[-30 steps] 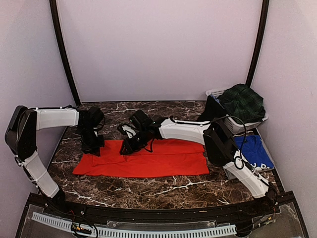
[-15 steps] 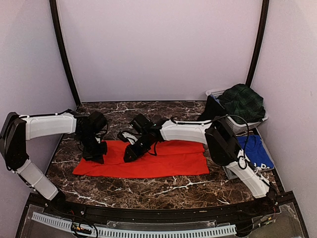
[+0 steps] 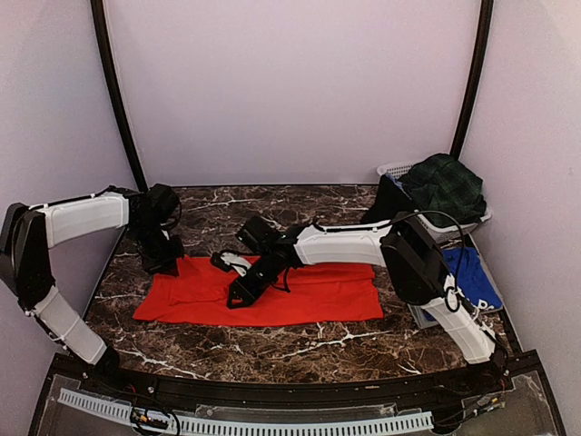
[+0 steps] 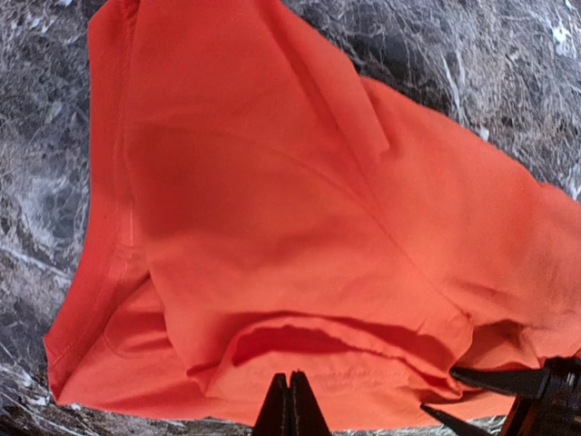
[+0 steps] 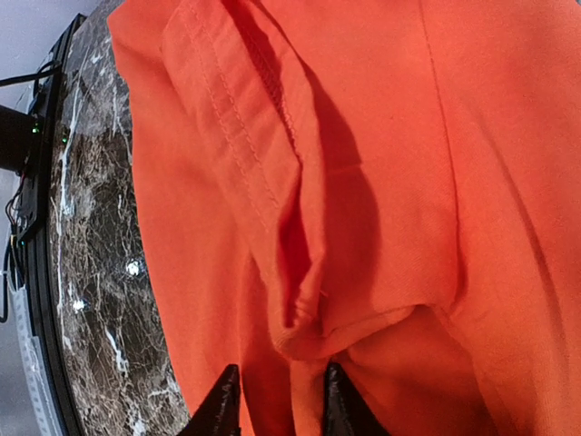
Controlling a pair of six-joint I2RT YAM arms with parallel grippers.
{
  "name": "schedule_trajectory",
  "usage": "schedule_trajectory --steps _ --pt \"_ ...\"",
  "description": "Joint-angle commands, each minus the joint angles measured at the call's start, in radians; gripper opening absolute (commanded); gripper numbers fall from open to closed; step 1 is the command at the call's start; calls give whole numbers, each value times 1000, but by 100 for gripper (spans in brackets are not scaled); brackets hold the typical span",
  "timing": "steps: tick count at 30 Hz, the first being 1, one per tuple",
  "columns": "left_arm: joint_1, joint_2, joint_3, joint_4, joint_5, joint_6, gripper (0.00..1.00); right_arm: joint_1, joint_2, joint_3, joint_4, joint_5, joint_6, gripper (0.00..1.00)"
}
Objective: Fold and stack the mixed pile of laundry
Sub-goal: Smooth out the rectangle-folded T-shirt at the center of the board.
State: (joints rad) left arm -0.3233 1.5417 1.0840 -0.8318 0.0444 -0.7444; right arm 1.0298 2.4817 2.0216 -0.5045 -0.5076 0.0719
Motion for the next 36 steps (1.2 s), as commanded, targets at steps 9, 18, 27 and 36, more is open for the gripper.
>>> schedule_trajectory --steps 9,18,27,36 --pt "27 151 35 59 -21 2 5 3 -49 88 42 28 51 49" --pt "31 186 33 70 0 18 5 3 86 296 -48 58 79 51" --pt "38 177 36 66 1 31 4 5 158 360 -89 38 60 44" --pt "42 164 13 70 1 28 4 28 61 212 4 2 -17 8"
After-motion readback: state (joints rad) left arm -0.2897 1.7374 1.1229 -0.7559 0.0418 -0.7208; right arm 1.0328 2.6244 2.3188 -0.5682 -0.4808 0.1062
